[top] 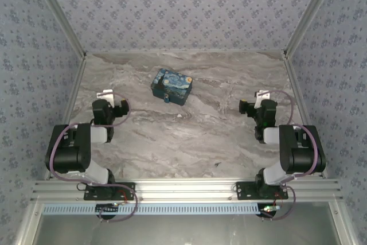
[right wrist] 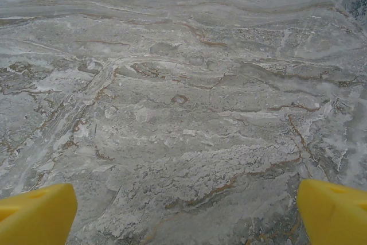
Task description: Unlock the padlock with the key
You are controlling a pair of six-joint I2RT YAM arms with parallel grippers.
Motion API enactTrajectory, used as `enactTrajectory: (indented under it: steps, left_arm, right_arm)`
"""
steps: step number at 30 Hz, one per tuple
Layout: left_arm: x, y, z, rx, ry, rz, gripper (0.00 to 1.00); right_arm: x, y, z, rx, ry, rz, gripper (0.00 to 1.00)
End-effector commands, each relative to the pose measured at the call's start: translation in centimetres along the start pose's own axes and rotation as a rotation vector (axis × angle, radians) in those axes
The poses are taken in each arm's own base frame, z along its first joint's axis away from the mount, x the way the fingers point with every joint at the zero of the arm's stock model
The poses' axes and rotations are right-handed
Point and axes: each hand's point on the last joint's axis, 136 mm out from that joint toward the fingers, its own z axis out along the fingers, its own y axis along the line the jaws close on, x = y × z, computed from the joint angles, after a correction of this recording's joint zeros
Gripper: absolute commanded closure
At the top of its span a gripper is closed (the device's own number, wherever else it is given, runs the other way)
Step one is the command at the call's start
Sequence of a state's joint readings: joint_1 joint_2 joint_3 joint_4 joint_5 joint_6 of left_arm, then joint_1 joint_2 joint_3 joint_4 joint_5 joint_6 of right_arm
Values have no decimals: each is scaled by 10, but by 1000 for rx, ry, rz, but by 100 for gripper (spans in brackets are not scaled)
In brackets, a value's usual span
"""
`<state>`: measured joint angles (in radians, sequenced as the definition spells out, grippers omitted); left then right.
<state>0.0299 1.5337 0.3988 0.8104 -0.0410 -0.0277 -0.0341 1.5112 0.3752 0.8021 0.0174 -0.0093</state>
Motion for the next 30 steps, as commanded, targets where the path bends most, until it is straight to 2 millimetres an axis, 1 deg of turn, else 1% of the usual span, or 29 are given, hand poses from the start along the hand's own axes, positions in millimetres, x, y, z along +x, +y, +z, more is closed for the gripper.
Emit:
enactTrajectory:
  steps: [1,25,27,30]
  left_arm:
    - [-7,-4,2,9,-15,4,1]
    - [-7,-4,1,25,-17,-9,1]
    - [-11,-1,0,8,-21,-18,1]
    - [-28,4,-12,-20,-24,-24,1]
  right_arm:
    - [-6,1,4,-7,-10,-14,0]
    - [-6,-1,3,-15,-7,2,0]
    - [-16,-11,0,36,16,27,0]
    - [-37,-15,-14,39,74,73,0]
